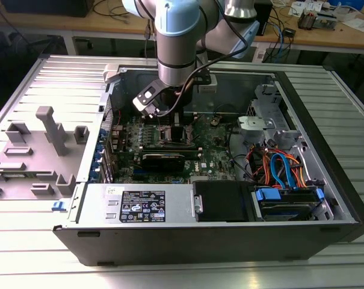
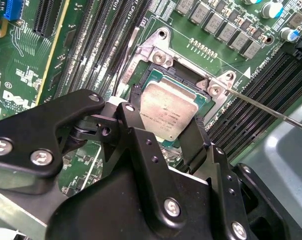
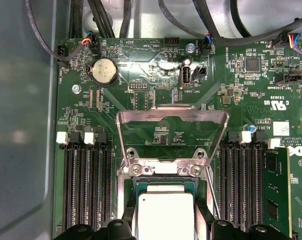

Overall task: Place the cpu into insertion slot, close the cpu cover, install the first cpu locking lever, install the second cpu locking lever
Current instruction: 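Place the cpu into insertion slot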

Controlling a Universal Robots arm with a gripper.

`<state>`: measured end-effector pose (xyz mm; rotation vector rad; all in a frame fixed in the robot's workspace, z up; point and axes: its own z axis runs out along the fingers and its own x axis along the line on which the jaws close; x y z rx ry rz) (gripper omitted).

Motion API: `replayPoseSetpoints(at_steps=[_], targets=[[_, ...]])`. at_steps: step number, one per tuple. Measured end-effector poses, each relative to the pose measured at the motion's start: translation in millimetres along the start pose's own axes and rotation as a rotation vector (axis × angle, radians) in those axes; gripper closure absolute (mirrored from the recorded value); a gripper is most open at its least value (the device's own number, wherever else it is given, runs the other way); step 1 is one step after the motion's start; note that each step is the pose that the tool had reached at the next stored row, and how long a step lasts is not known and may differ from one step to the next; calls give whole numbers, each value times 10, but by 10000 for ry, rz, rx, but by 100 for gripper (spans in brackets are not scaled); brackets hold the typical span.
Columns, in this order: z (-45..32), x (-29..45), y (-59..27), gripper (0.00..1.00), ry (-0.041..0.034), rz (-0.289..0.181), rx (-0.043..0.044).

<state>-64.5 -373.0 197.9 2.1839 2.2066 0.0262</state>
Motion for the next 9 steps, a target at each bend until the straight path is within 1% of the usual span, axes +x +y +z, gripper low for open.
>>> replayPoseSetpoints(at_steps=[9], targets=[[6,1,4,45,0,15,-3]])
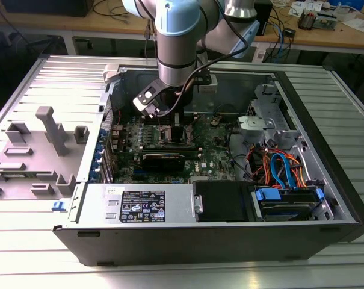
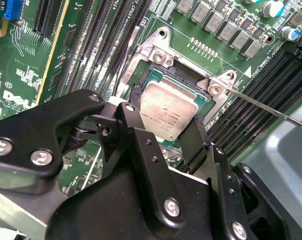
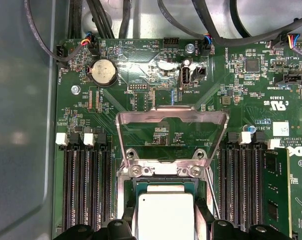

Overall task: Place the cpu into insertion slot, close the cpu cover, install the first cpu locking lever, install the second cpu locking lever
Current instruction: 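Place the cpu into insertion slot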

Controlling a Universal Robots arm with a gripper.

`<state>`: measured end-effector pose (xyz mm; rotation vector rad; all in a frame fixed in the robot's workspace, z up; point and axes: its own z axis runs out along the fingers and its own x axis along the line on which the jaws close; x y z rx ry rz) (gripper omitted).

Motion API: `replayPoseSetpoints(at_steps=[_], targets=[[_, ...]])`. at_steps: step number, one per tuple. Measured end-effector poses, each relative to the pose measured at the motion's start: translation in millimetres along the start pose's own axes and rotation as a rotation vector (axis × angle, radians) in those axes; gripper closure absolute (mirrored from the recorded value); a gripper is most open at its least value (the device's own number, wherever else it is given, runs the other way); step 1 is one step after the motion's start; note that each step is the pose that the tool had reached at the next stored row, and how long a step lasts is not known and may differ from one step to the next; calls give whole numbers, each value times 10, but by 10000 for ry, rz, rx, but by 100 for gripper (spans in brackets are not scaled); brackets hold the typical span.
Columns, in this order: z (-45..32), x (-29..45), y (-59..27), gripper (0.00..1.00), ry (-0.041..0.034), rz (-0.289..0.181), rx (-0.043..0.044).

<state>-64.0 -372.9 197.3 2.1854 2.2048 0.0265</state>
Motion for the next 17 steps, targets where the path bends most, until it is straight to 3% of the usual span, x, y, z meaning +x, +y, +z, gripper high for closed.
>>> replayPoseSetpoints(at_steps=[4,5,17], targets=[[3,2,2,45,8,-1,-7],[3,1,1,38,6,-1,-5],[-3,-2,2,40,-10,1,4]])
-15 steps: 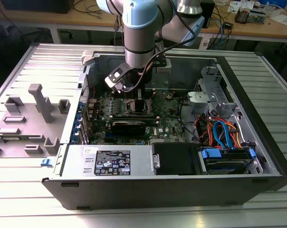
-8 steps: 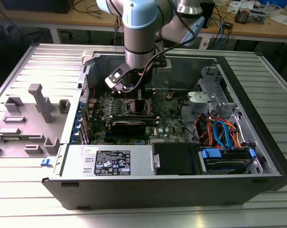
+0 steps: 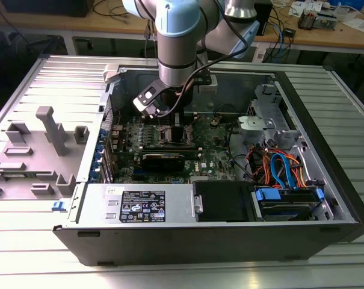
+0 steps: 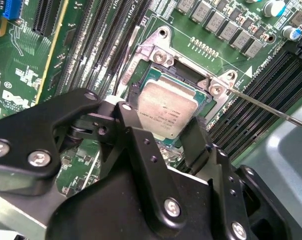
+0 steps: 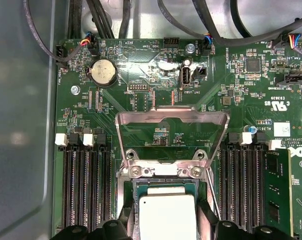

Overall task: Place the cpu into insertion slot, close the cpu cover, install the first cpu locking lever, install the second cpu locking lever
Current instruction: 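Place the cpu into insertion slot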

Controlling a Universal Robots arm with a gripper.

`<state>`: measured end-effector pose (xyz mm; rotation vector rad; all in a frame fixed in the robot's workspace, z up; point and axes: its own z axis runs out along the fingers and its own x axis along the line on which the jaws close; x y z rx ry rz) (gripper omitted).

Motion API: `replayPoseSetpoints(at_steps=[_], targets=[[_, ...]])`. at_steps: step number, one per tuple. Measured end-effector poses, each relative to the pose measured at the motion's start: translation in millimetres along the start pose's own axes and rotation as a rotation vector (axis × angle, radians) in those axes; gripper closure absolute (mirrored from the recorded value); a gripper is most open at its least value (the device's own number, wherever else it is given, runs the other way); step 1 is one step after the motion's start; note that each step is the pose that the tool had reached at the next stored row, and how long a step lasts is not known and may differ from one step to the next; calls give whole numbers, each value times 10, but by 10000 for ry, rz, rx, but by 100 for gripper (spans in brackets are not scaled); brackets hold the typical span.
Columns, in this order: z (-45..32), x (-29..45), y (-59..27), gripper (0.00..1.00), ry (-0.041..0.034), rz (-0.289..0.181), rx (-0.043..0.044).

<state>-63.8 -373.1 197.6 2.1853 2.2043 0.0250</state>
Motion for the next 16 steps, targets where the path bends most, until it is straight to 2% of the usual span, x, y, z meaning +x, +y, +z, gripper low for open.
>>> replayPoseSetpoints(at_steps=[1,2,16], targets=[[0,0,1,40,3,1,-1],[1,0,4,44,7,0,-1],[-9,2,11,44,15,1,-6]])
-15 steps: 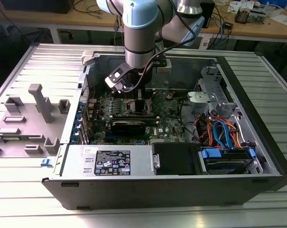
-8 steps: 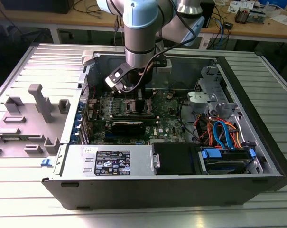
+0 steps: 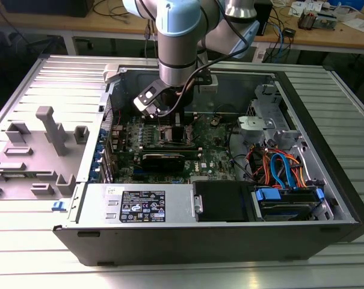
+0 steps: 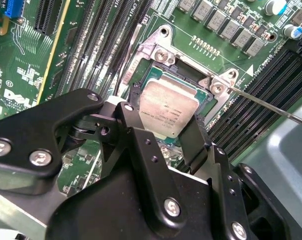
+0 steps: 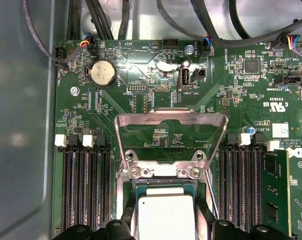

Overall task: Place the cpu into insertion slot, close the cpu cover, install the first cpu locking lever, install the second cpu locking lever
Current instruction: 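Place the cpu into insertion slot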

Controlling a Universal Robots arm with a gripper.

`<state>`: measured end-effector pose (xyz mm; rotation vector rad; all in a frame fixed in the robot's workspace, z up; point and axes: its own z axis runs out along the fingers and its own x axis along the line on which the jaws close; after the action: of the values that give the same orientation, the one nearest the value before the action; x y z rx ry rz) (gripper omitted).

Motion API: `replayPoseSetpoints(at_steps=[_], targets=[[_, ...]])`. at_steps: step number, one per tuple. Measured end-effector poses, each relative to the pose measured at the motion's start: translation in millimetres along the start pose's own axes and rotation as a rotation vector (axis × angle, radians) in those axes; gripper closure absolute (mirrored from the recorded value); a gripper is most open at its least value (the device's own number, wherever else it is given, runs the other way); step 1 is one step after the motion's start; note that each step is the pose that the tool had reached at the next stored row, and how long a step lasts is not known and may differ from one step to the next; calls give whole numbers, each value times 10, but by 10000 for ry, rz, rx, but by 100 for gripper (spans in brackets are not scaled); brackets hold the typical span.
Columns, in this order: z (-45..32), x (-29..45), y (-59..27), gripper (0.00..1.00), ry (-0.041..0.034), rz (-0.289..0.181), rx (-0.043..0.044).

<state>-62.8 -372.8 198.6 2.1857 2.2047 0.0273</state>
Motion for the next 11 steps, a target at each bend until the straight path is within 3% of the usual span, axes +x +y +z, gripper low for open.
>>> replayPoseSetpoints(at_steps=[11], targets=[[-4,-2,-1,45,-2,78,5]])
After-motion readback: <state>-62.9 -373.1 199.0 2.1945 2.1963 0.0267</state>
